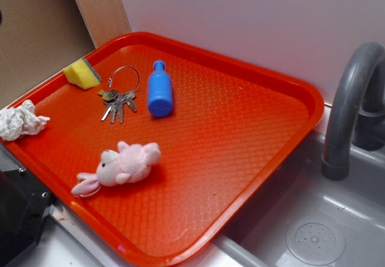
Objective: Grab the silver keys.
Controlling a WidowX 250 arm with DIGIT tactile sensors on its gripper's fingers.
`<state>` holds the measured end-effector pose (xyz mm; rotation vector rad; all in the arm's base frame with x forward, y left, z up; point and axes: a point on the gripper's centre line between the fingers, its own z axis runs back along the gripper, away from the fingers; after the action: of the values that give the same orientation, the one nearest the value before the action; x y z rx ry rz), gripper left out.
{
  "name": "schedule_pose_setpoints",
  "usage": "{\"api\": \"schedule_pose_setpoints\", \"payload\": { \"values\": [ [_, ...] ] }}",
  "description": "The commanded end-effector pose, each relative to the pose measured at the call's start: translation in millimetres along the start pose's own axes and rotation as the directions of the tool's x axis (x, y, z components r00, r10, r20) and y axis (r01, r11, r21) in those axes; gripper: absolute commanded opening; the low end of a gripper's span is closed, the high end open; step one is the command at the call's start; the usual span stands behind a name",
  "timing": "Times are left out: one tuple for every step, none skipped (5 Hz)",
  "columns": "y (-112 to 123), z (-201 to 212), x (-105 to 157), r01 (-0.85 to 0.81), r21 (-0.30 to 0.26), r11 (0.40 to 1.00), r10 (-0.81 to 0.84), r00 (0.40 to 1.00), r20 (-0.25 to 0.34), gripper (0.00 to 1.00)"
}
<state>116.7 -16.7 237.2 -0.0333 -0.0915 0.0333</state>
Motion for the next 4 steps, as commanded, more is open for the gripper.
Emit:
{"api": "schedule_pose_setpoints", "payload": {
  "values": [
    [0, 0, 0, 0.0, 0.0, 1.0, 0.0, 1.0, 0.0, 1.0],
    [31, -33, 45, 0.006, 0.078, 0.997, -0.011, 0.999, 0.052, 1.0],
    [61, -61, 77, 0.037, 0.105, 0.994, -0.043, 0.997, 0.059, 1.0],
    [89, -101, 103, 0.078, 0.108, 0.991, -0.083, 0.996, 0.04, 1.0]
  ]
}}
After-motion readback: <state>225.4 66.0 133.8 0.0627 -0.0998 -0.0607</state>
